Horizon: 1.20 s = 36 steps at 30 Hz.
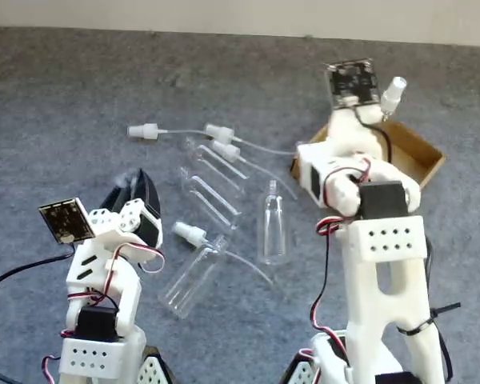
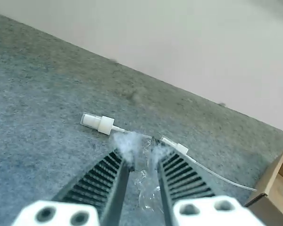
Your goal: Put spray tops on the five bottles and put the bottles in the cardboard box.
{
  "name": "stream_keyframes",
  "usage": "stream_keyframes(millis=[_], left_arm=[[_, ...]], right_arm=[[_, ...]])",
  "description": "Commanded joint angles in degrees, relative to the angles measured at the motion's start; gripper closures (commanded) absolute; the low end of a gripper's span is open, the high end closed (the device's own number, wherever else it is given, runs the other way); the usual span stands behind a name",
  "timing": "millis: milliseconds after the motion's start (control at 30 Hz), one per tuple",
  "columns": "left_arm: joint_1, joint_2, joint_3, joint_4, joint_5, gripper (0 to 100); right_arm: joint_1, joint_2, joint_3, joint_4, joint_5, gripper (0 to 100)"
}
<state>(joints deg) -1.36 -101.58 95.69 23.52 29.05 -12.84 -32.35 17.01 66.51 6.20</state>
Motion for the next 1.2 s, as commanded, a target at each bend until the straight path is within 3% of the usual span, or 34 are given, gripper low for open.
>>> stream_keyframes(millis=[0, 200, 300, 667, 900, 1033, 1167], left_arm=[[-0.57, -0.75, -2.51, -1.32, 0.7, 99], [-0.57, -0.75, -2.15, -1.32, 0.7, 99], [-0.57, -0.75, -2.15, -1.32, 0.62, 99], [-0.4, -0.75, -1.98, -1.23, 0.62, 99], [-0.31, -0.75, -1.98, -1.23, 0.62, 99], [-0.31, -0.57, -1.89, -1.23, 0.62, 99], [-0.22, -0.57, -1.89, -1.23, 0.62, 99]], right_arm=[[-4.44, 5.85, -10.15, 7.52, -0.97, 88.5], [-5.76, 20.26, -18.33, 16.57, -1.32, 79.2], [-6.29, 25.98, -19.65, 18.51, -6.59, 74.8], [-14.2, 42.15, -19.91, 18.59, -17.05, 74.6], [-14.29, 50.59, -19.91, 18.51, -17.58, 74.7], [-14.02, 51.82, -19.91, 18.51, -16.35, 84.1], [-13.85, 51.82, -20.0, 18.86, -9.58, 98.0]])
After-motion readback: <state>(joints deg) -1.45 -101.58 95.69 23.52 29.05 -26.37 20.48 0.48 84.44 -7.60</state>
